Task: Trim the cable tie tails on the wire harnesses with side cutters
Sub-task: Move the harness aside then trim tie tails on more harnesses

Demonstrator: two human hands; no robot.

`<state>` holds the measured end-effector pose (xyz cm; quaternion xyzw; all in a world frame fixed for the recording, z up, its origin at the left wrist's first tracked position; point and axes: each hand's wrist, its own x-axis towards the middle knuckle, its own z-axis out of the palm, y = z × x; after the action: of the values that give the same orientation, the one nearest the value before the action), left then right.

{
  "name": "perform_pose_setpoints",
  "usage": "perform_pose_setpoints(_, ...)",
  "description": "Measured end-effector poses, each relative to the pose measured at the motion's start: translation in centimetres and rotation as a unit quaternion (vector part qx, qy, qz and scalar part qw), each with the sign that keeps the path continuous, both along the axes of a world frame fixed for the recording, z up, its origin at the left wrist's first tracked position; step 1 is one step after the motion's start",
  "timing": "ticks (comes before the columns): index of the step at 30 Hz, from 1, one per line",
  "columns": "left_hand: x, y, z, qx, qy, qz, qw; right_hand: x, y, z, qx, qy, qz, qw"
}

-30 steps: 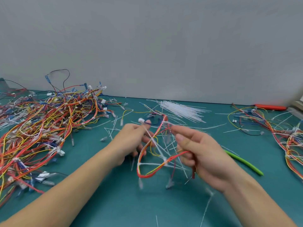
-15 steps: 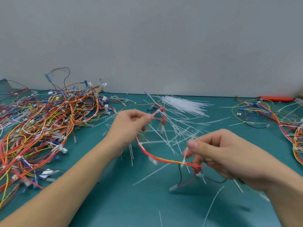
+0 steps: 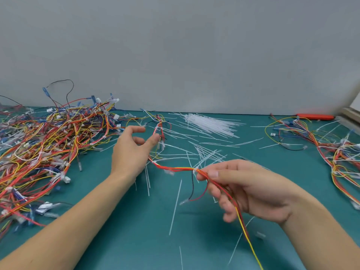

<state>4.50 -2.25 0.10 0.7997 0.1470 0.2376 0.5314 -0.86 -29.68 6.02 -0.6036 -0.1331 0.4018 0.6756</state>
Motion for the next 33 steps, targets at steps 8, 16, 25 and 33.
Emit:
perform_pose_setpoints(8, -2.0, -3.0, 1.8, 0.138, -0.174, -0.028, 0.975, 1.2, 0.4, -1.1, 0.065, 0.066, -0.159, 0.983)
perform_pose_setpoints(16, -3.9, -5.8, 2.4, 0.03, 0.11, -0.368, 0.923, 1.2, 0.5, -2.0, 0.0, -0.047, -0.148, 0.988)
perform_pose_setpoints(25, -3.4, -6.1, 2.1, -0.343, 0.29, -0.356, 0.819, 0.7, 0.3, -1.7, -0.081, -0.149, -0.105, 0.98)
perform_pose_setpoints(33, -2.7, -5.7, 1.3, -0.435, 0.265, -0.323, 0.798, 2.2, -3.3, -0.6, -0.273, -0.301, -0.279, 0.87)
